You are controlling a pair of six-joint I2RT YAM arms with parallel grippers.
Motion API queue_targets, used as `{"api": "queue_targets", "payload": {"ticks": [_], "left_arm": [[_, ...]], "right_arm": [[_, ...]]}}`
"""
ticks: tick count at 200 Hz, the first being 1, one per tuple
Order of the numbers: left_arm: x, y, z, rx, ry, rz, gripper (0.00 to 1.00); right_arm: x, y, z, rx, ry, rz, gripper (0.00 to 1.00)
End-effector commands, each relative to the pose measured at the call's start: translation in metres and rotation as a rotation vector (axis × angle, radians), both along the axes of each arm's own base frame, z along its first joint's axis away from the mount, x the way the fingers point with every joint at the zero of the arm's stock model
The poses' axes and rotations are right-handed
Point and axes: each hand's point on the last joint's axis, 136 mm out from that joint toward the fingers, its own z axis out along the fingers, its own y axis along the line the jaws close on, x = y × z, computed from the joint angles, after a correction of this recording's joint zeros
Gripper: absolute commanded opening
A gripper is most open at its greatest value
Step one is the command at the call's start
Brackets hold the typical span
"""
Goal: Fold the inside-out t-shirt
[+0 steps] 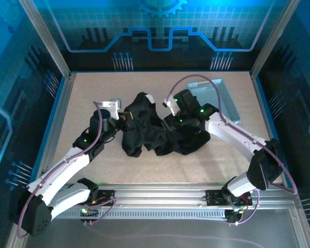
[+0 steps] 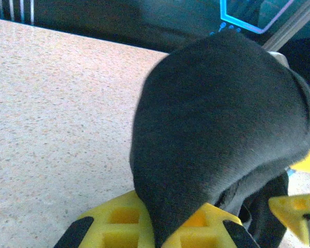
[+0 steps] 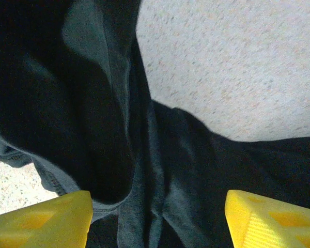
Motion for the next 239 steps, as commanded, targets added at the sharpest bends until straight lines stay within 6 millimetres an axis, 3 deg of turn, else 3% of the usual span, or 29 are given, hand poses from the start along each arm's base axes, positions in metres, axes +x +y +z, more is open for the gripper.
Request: {"api": "queue_targets", "payload": {"ticks": [1,36,83,96,136,146,155,180,209,225,239], "left_arm": [[0.002,0.018,-0.003,-0.018,-0.010,0.088,0.00],[0.002,0.025,-0.010,-0.023,0.008,0.116,0.00],[0.008,0.029,-0.007,-0.023,0.013,0.139,0.00],[0.010,0.029,-0.005,-0.024,0.015,0.144,0.00],[0.018,0.033,0.011,-0.042,0.002,0.174,0.00],[0.020,0.035,0.020,-0.051,-0.009,0.184,0.00],[0.023,0.036,0.034,-0.059,-0.032,0.190,0.00],[0.029,0.038,0.089,-0.074,-0.126,0.190,0.00],[0.028,0.042,0.186,-0.094,-0.299,0.189,0.00],[0.017,0.043,0.246,-0.124,-0.419,0.172,0.00],[0.004,0.044,0.295,-0.155,-0.517,0.149,0.00]], "right_arm": [[0.009,0.014,-0.011,0.090,-0.005,-0.015,0.70],[0.003,0.010,-0.048,0.054,0.069,-0.026,0.71],[-0.008,0.014,-0.077,0.063,0.149,-0.013,0.68],[-0.009,0.014,-0.079,0.070,0.158,-0.014,0.59],[0.003,-0.005,-0.058,0.020,0.082,-0.092,0.11],[0.007,-0.013,-0.040,0.015,0.034,-0.114,0.02],[0.010,-0.021,-0.017,0.011,-0.022,-0.134,0.00],[0.015,-0.046,0.079,0.076,-0.211,-0.191,0.00],[0.010,-0.075,0.212,0.165,-0.470,-0.259,0.00],[-0.003,-0.087,0.289,0.244,-0.601,-0.276,0.00],[-0.016,-0.090,0.342,0.322,-0.681,-0.260,0.00]]}}
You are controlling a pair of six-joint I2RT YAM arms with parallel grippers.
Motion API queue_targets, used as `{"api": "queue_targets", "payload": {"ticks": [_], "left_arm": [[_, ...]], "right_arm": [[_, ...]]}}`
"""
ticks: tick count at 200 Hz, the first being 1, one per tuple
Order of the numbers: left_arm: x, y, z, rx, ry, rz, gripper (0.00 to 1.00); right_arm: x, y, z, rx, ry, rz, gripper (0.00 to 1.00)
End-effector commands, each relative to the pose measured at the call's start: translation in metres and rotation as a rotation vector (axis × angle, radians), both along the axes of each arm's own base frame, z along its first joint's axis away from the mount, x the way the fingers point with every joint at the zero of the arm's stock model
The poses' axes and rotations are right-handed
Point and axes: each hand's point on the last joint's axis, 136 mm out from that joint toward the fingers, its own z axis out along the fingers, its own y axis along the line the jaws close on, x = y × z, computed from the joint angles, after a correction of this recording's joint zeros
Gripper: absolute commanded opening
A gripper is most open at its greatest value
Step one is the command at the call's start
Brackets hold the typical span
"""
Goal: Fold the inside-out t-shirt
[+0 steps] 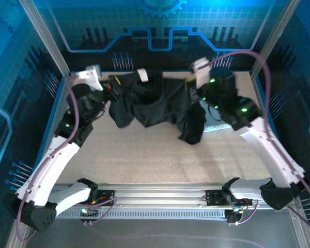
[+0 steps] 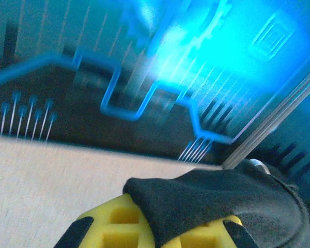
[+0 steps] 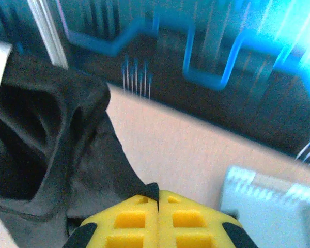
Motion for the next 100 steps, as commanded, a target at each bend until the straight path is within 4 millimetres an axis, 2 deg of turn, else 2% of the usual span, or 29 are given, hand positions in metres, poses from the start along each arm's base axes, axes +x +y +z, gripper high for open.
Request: {"api": "queue_targets", "payload": {"ticks": [1,26,46,73,90,100], "left_arm": [[-0.024,0.011,0.094,-0.013,-0.217,0.007,0.00],[-0.056,0.017,0.164,-0.035,-0.371,-0.009,0.00],[-0.077,0.026,0.199,-0.022,-0.436,0.010,0.00],[-0.101,0.037,0.223,-0.009,-0.488,0.037,0.00],[-0.105,0.041,0.221,0.008,-0.470,0.057,0.00],[-0.101,0.041,0.214,0.021,-0.441,0.061,0.00]], "right_arm": [[-0.025,-0.027,0.079,0.043,-0.142,-0.039,0.00],[-0.058,-0.031,0.157,0.162,-0.287,0.036,0.00],[-0.080,-0.030,0.193,0.213,-0.346,0.105,0.00],[-0.097,-0.020,0.207,0.216,-0.359,0.192,0.00],[-0.099,-0.014,0.203,0.205,-0.347,0.229,0.00],[-0.090,-0.009,0.191,0.191,-0.309,0.222,0.00]]}}
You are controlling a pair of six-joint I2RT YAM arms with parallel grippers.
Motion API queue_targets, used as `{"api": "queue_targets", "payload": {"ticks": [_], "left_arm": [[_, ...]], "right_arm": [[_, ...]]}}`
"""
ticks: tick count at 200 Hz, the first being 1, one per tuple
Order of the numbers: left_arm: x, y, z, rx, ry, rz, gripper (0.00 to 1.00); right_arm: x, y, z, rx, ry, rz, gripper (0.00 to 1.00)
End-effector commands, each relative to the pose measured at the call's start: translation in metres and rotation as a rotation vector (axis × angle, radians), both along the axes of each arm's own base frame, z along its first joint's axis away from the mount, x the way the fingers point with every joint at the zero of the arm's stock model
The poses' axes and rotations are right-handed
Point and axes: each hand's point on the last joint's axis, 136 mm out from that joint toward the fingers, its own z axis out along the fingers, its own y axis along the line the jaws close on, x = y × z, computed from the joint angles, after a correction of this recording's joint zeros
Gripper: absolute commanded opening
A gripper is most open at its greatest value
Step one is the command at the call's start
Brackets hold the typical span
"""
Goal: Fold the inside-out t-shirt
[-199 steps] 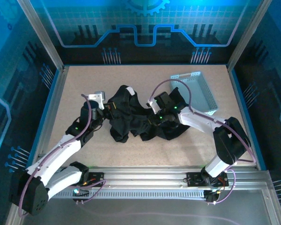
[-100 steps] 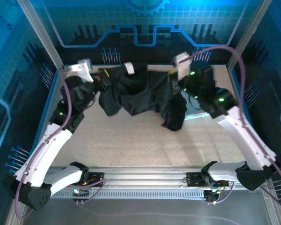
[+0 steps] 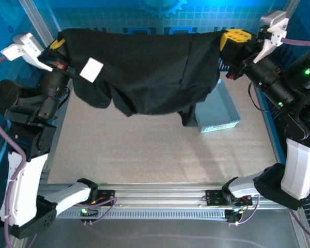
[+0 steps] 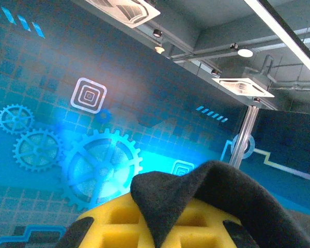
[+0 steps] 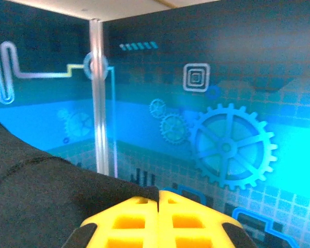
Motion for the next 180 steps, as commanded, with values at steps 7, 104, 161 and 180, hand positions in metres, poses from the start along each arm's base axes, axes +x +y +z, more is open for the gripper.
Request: {"api": "queue_targets", "payload": {"ticks": [7,104,161,180], "left_arm": [[0.010,0.005,-0.017,0.054,0.077,0.055,0.00],[0.128,-0.037,-0.334,0.196,0.880,0.022,0.00],[0.120,-0.037,-0.413,0.203,1.030,-0.004,0.00],[0.123,-0.043,-0.420,0.209,1.049,-0.032,0.00]], "right_arm": [[0.022,0.025,-0.046,-0.103,0.132,0.042,0.00],[0.127,0.025,-0.404,-0.368,0.841,-0.218,0.00],[0.122,0.009,-0.473,-0.400,0.980,-0.264,0.45],[0.116,0.021,-0.472,-0.463,0.926,-0.258,0.53]]}}
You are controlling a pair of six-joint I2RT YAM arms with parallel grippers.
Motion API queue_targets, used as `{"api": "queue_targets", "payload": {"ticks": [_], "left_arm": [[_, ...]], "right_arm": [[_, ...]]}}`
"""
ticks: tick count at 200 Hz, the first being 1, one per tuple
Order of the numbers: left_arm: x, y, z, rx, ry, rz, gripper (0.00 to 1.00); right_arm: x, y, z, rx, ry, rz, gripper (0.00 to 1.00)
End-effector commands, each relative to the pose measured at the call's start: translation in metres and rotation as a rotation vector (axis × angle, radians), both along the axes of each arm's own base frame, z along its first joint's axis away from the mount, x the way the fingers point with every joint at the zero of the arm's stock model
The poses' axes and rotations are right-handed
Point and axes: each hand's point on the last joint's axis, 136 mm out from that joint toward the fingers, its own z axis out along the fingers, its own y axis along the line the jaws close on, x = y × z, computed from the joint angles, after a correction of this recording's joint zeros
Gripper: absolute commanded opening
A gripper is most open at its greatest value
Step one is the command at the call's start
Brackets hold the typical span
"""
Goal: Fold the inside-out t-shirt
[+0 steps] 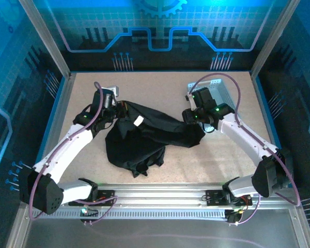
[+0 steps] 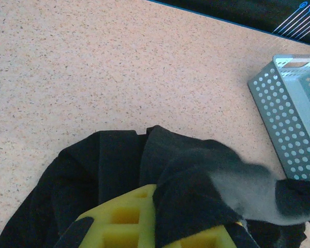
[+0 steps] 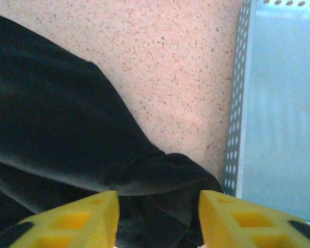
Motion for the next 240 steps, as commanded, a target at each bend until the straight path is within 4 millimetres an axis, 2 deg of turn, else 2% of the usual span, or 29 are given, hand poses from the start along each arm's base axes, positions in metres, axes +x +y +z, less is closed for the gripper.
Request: {"api": "queue_targets", "payload": {"ticks": [1,13,27,51,67,100,136,162,178,193,203,223,240], "left_arm": [[0.005,-0.006,0.011,-0.057,-0.037,-0.019,0.00],[0.007,-0.008,0.009,-0.062,-0.031,-0.021,0.00],[0.011,-0.009,0.008,-0.067,-0.033,-0.019,0.00],[0.018,-0.011,0.009,-0.068,-0.032,-0.015,0.00],[0.022,-0.012,0.011,-0.066,-0.034,-0.020,0.00],[0.026,-0.010,0.014,-0.058,-0.042,-0.015,0.00],[0.026,-0.010,0.016,-0.068,-0.045,-0.014,0.00],[0.024,-0.009,0.019,-0.069,-0.055,-0.018,0.00],[0.025,-0.009,0.018,-0.070,-0.053,-0.018,0.00],[0.028,-0.009,0.016,-0.066,-0.045,-0.017,0.00],[0.029,-0.009,0.015,-0.066,-0.043,-0.016,0.00],[0.033,-0.007,0.012,-0.060,-0.036,-0.007,0.00],[0.039,-0.003,0.008,-0.038,-0.019,0.004,0.00]], "right_arm": [[0.002,0.016,0.009,-0.025,-0.084,0.035,0.54],[-0.006,0.034,0.011,-0.027,-0.114,0.115,0.56],[-0.019,0.063,0.004,-0.009,-0.118,0.238,0.57],[-0.044,0.106,-0.030,0.004,-0.068,0.414,0.56],[-0.051,0.123,-0.054,0.011,-0.033,0.464,0.56],[-0.023,0.126,-0.089,-0.065,0.000,0.388,0.57],[0.024,0.099,-0.109,-0.134,-0.018,0.204,0.65],[0.045,0.084,-0.126,-0.208,0.000,0.134,0.68],[0.056,0.083,-0.129,-0.240,-0.008,0.119,0.68],[0.062,0.089,-0.134,-0.219,0.004,0.128,0.60],[0.064,0.092,-0.133,-0.213,0.009,0.129,0.51],[0.065,0.091,-0.124,-0.211,-0.005,0.129,0.26],[0.057,0.090,-0.111,-0.188,-0.021,0.150,0.08]]}}
